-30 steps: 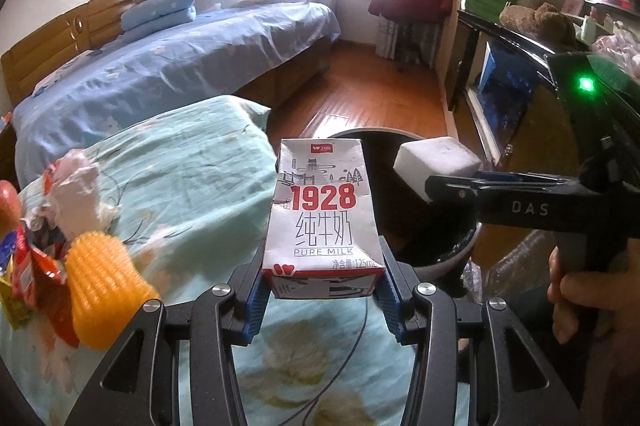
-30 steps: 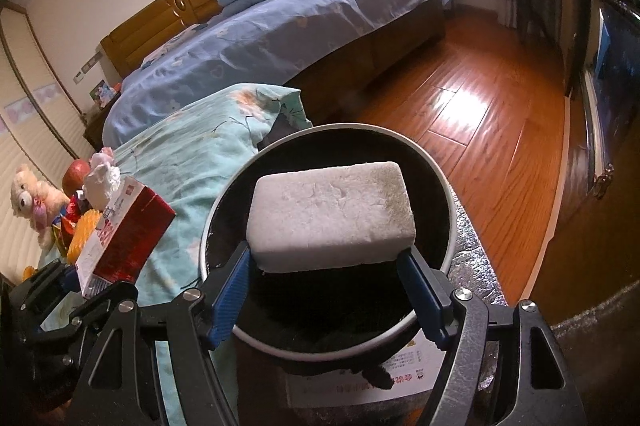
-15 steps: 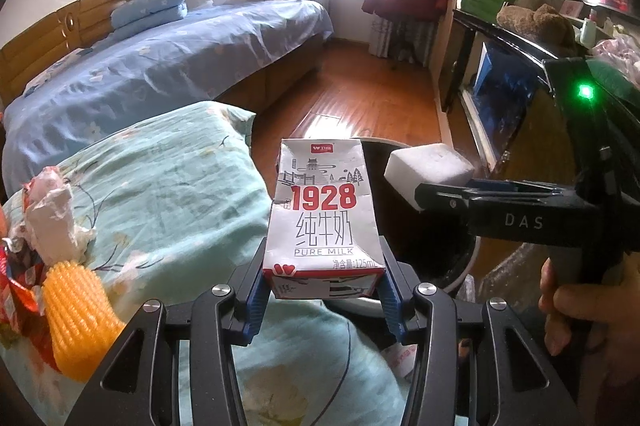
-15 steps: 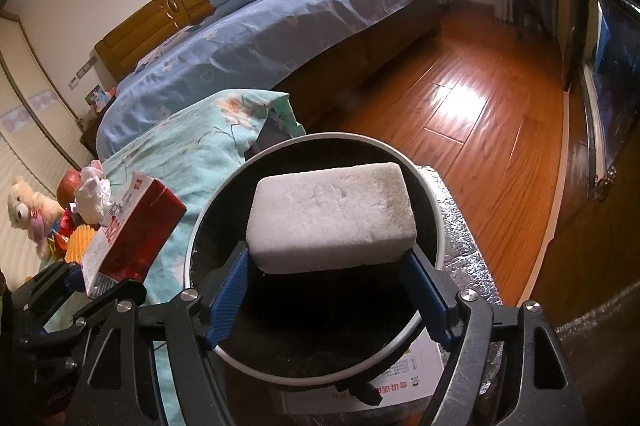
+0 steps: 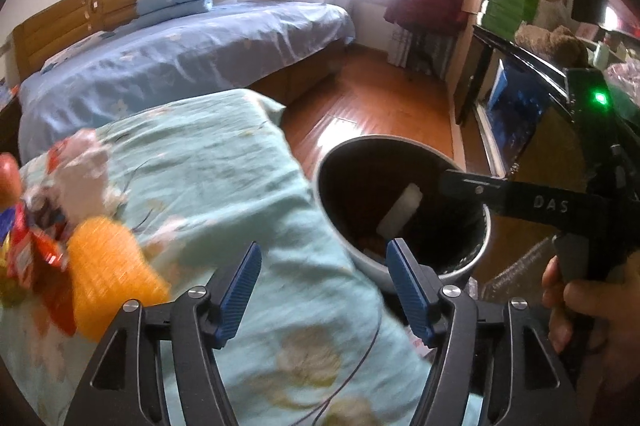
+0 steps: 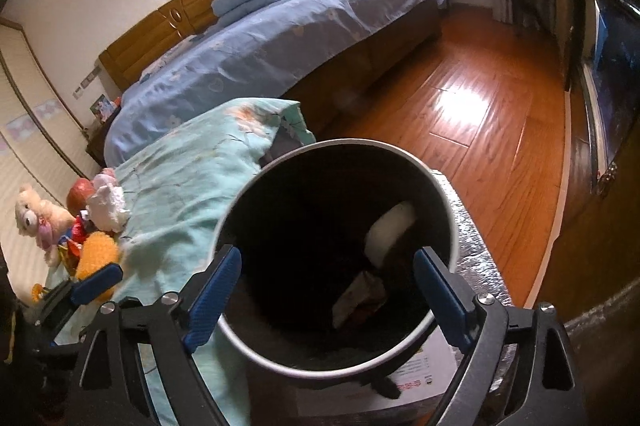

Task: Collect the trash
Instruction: 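Open the right tool to drop the foam block into the bin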

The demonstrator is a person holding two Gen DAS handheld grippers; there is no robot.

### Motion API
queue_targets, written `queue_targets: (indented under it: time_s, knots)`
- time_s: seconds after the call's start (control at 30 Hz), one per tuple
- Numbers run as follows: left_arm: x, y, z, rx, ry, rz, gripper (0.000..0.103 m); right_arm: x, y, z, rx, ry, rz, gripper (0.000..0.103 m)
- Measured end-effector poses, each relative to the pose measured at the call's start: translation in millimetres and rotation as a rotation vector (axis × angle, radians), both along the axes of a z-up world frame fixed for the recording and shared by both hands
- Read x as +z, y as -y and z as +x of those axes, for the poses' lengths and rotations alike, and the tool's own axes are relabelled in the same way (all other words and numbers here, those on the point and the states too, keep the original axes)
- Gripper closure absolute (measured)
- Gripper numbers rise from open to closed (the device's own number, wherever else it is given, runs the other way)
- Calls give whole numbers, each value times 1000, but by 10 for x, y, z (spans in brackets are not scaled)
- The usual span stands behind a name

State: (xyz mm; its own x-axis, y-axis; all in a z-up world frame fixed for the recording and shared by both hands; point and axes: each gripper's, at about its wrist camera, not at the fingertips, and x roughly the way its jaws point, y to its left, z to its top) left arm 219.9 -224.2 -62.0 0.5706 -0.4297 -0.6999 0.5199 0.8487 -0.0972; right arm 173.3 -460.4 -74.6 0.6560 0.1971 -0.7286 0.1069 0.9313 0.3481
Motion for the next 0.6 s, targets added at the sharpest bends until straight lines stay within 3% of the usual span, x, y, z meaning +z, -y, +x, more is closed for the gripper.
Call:
queue_targets:
  time_s: [0.6]
  knots:
    - [152, -1178, -513, 208, 2, -47, 37, 87, -993, -330, 114, 81, 40, 13]
